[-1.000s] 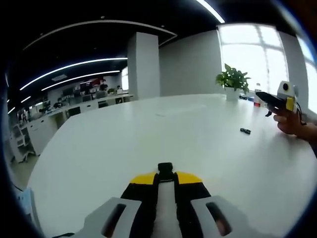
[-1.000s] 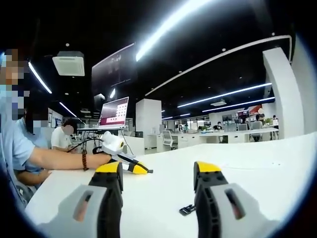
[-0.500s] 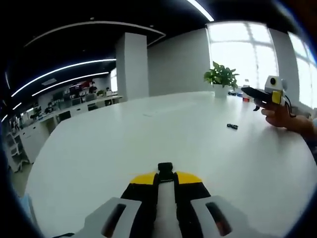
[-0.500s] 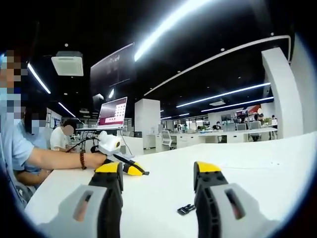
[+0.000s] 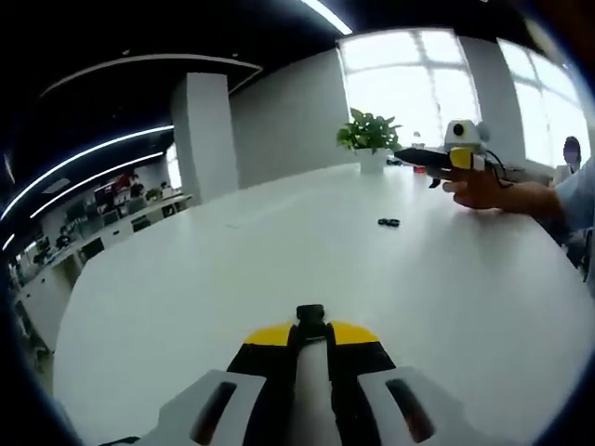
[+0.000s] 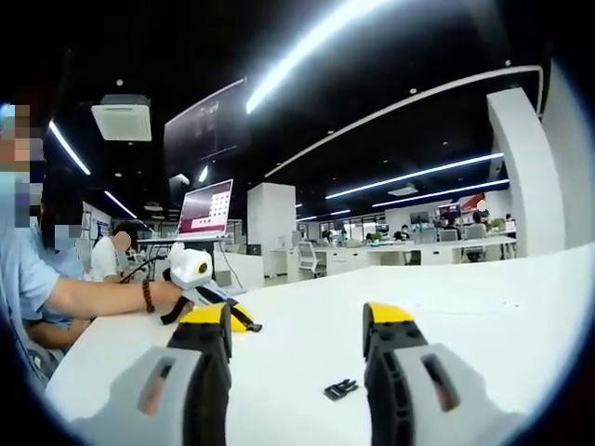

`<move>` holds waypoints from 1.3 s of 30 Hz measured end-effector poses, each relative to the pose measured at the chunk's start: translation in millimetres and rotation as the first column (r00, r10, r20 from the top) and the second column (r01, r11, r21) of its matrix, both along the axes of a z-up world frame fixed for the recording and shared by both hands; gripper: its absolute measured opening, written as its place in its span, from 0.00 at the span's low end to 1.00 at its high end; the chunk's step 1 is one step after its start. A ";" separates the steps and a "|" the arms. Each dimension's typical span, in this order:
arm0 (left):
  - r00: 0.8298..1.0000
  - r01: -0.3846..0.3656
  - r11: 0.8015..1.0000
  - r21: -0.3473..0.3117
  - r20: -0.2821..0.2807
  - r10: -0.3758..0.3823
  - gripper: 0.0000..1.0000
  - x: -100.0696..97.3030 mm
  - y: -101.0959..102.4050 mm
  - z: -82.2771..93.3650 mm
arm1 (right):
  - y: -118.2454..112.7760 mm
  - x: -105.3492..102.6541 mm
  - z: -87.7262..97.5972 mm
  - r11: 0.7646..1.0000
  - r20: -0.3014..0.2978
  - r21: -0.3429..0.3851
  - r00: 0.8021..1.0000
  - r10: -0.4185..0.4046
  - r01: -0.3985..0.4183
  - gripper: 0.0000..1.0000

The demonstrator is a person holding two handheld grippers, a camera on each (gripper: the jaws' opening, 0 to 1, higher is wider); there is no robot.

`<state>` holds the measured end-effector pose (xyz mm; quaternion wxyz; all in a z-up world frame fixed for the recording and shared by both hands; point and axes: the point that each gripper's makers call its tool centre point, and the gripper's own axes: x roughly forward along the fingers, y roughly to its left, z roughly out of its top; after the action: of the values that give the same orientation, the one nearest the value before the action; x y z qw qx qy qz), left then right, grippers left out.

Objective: Snap the two parts of the plastic buckle together until the buckle closes and remains connected.

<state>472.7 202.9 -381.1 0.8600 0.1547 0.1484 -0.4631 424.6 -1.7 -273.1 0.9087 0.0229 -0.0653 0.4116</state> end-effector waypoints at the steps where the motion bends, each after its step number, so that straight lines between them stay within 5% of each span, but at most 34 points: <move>1: 1.000 0.002 1.000 -0.011 -0.014 -0.002 0.12 -2.6 -1.1 -0.2 | -1.1 1.2 -0.1 1.000 0.002 -0.003 1.000 -0.009 0.009 0.59; 13: 0.982 0.151 0.985 -0.083 -0.104 -0.159 0.12 -38.3 -15.2 -1.7 | -14.9 18.5 -16.2 0.996 -0.075 -0.040 0.994 -0.079 0.076 0.55; 23: 0.953 0.250 0.961 -0.119 -0.143 -0.266 0.12 -57.5 -24.5 -1.8 | -19.1 28.2 -52.8 0.971 -0.162 -0.208 0.975 -0.152 0.117 0.53; 29: 0.930 0.316 0.939 -0.135 -0.154 -0.335 0.12 -75.6 -33.8 -3.4 | -14.6 27.9 -66.1 0.961 -0.185 -0.258 0.972 -0.147 0.096 0.49; 34: 0.924 0.325 0.933 -0.152 -0.159 -0.348 0.12 -76.3 -37.0 -3.5 | -9.1 23.8 -85.9 0.966 -0.330 -0.257 0.939 -0.099 0.011 0.50; 39: 0.915 0.344 0.925 -0.164 -0.161 -0.369 0.12 -78.1 -39.6 -2.8 | -3.4 19.9 -92.2 0.944 -0.294 -0.330 0.949 -0.112 0.009 0.49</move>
<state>394.6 163.2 -383.8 0.7513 0.0774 0.1676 -0.6336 444.5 -5.1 -365.3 0.9114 -0.0647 0.1452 0.3795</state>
